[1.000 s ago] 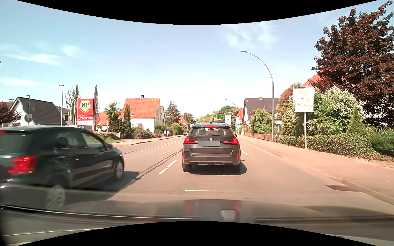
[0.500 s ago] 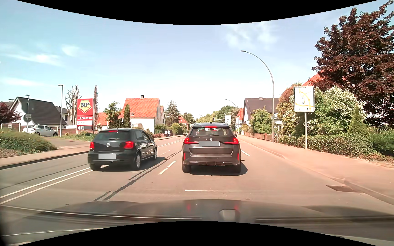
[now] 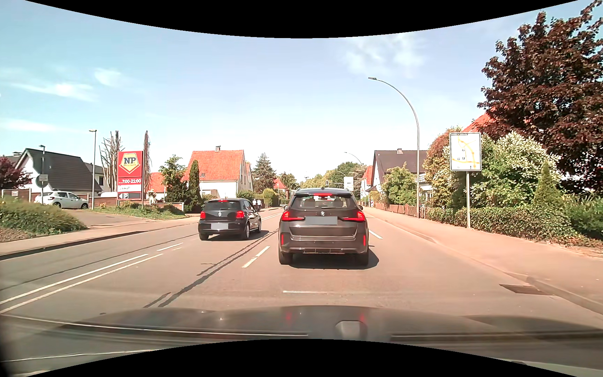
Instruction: Follow the waypoints while adhering to traffic rules and regulations
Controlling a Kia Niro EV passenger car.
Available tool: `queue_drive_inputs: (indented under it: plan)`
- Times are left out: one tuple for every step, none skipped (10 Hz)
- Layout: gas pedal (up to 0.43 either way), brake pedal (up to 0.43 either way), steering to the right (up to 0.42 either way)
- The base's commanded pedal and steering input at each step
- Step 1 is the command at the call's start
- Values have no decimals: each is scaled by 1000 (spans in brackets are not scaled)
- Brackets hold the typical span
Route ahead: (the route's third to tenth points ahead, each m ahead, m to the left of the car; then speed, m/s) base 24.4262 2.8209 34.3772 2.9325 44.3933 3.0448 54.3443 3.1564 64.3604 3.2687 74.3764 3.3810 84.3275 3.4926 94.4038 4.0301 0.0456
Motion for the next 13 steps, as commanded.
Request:
queue_drive_inputs:
  plan:
    - [0,6,8]
    - [0,6,8]
    - [0,6,8]
    - [0,12,8]
    - [0,6,8]
    - [0,6,8]
    - [0,6,8]
    - [0,6,8]
    - [0,6,8]
    - [0,6,8]
    - [0,6,8]
    - [0,6,8]
    - [0,12,8]
